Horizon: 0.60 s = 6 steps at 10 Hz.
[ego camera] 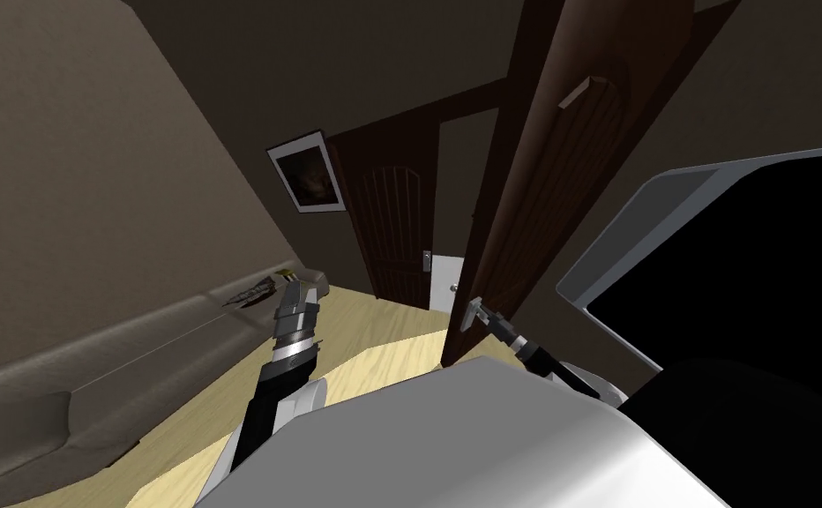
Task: Pull the door open
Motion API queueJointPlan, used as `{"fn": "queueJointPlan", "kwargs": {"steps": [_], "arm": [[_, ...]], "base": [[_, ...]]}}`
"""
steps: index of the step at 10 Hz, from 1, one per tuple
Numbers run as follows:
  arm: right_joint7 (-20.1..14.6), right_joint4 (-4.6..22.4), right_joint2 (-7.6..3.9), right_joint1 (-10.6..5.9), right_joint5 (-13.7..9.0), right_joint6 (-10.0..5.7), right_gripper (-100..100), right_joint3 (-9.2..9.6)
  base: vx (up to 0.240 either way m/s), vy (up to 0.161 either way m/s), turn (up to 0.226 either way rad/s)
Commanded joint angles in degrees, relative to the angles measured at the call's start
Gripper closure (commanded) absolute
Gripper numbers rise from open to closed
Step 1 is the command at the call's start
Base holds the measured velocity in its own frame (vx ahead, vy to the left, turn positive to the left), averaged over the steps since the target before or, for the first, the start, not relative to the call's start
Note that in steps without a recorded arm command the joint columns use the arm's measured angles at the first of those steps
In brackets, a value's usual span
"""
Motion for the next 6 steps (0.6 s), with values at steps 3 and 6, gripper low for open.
{"fn": "queueJointPlan", "kwargs": {"steps": [3,6], "arm": [[-0.87,1.08,-0.9,-0.05,0.24,-2.07,100,0.9],[-1.62,2.03,-1.71,-0.09,0.39,-3.81,100,1.58]], "base": [[-0.198,-0.114,0.17],[-0.211,-0.104,0.172]]}}
